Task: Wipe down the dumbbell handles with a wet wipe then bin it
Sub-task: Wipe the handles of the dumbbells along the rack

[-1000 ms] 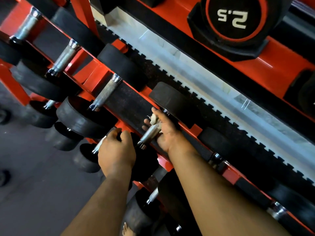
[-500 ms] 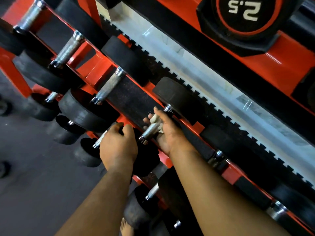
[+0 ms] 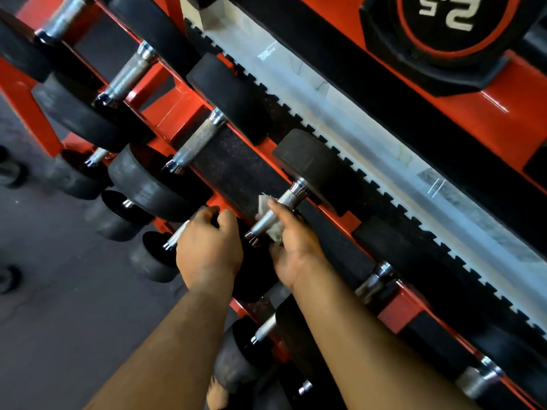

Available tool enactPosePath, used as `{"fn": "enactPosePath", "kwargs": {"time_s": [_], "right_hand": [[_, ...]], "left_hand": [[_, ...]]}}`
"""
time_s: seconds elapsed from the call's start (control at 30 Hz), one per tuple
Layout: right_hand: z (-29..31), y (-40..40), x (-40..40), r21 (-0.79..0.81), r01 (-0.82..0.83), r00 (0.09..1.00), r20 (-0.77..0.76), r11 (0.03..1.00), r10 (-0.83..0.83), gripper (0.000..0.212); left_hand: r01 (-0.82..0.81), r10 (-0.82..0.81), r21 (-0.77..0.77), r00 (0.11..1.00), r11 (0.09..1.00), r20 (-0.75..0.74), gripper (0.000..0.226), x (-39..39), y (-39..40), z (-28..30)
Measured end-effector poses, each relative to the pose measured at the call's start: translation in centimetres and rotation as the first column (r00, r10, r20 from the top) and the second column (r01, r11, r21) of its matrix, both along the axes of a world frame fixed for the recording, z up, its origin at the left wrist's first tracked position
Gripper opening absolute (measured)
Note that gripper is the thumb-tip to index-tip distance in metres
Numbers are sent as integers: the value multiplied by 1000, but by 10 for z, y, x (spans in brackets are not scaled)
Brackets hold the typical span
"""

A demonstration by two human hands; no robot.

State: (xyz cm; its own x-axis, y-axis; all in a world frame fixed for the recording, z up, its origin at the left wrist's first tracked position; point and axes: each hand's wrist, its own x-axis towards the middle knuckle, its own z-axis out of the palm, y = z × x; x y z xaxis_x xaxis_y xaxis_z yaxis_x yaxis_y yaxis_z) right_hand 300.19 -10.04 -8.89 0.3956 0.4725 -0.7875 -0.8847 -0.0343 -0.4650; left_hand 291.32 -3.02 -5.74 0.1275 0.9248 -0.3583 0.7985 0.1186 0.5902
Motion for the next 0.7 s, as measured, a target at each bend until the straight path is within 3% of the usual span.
{"fn": "enactPosePath", "kwargs": {"time_s": [0.1, 0.27, 0.43, 0.5, 0.6, 0.67, 0.7], "right_hand": [[-2, -6, -12, -87, 99, 990, 105, 991, -90, 36], [7, 14, 3, -167, -215, 976, 8, 962, 220, 17], [1, -3, -21, -152, -306, 942, 95, 940, 322, 23], [0, -17, -28, -237, -398, 876, 186, 886, 444, 23], [6, -32, -34, -454, -500, 663, 348, 738, 663, 25], [10, -39, -31, -544, -508, 534, 411, 668, 739, 26], [14, -41, -27, -538, -512, 523, 423, 669, 740, 23]], "left_hand": [[-3, 3, 1, 1000, 1000, 1, 15, 0, -1, 0], [12, -12, 27, 1000, 1000, 3, 23, 1, 1, -5], [10, -10, 19, 1000, 1000, -19, 24, 0, 1, -5], [11, -10, 25, 1000, 1000, -24, 25, 0, 2, -3], [16, -16, 27, 1000, 1000, -21, 25, 0, 2, -3], [16, -16, 30, 1000, 999, -19, 26, 0, 2, -3], [17, -16, 30, 1000, 999, -17, 26, -1, 2, -4]]}}
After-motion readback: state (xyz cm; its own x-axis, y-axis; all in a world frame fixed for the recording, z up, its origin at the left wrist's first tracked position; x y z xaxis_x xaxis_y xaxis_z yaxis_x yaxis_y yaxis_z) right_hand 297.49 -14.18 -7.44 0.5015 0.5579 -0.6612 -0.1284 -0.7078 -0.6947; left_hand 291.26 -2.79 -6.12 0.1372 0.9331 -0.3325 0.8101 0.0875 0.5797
